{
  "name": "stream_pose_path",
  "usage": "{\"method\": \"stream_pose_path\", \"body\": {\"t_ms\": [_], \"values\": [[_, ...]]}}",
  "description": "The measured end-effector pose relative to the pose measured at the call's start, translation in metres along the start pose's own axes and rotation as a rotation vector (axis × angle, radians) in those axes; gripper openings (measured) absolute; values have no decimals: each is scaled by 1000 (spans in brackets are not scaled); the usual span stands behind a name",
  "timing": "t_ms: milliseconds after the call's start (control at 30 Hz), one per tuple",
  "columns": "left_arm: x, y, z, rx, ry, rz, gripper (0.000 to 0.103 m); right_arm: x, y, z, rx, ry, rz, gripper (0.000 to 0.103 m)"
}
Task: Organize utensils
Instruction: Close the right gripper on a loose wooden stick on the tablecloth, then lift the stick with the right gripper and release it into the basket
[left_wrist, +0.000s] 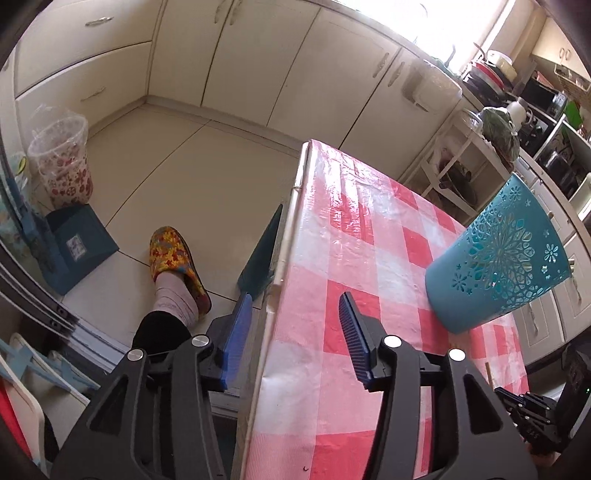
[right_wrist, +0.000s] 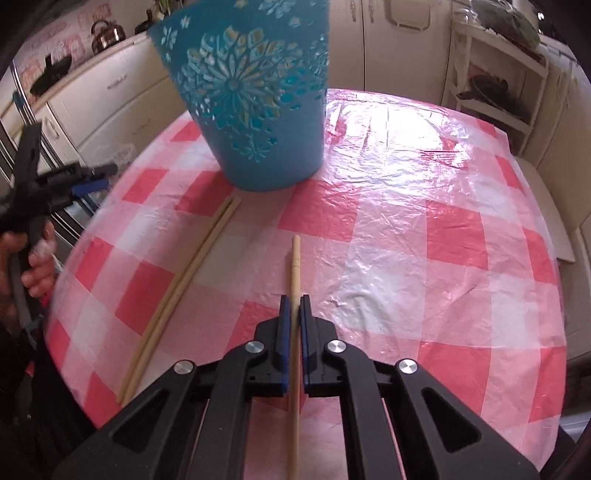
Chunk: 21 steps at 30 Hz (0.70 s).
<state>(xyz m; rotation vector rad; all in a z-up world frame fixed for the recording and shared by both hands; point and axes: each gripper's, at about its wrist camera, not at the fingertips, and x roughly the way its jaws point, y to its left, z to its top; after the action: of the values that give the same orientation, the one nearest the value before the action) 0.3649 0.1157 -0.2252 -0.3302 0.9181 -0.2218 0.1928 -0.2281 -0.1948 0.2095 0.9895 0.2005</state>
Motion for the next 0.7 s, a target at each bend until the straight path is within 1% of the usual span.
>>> {"method": "stream_pose_path", "body": {"t_ms": [67,100,167,200,267,333,400,500,533,567,600,667,700], "values": [[-2,9,-4,-29,-1,-1,49,-27,-8,6,87,-70,151,6],[-3,13,-5,-41,2,-1,49,-45,-11,12,121,-119,228,6],[-3,21,-8,-63,8,-1,49,-75,-10,31,147,-213,309,6],[-3,24,-9,-72,9,-1,49,-92,-9,44,155,-273,353,6],[-2,27,-13,-89,5,-3,50,-114,-2,74,159,-386,388,6],[-1,29,-18,-103,3,-6,50,-125,12,106,149,-497,376,6],[0,28,-21,-99,0,10,51,-126,21,136,137,-576,363,6],[-3,25,-22,-85,-31,31,53,-112,32,171,130,-681,276,6],[-3,24,-23,-79,-34,39,53,-108,34,173,133,-708,234,6],[-4,22,-23,-71,-38,46,54,-99,37,179,136,-742,168,6],[-4,20,-23,-64,-43,55,54,-92,36,182,137,-762,134,6],[-4,19,-23,-57,-43,64,57,-73,30,183,158,-774,62,6],[-3,19,-23,-55,-40,63,57,-63,26,182,170,-763,51,6]]}}
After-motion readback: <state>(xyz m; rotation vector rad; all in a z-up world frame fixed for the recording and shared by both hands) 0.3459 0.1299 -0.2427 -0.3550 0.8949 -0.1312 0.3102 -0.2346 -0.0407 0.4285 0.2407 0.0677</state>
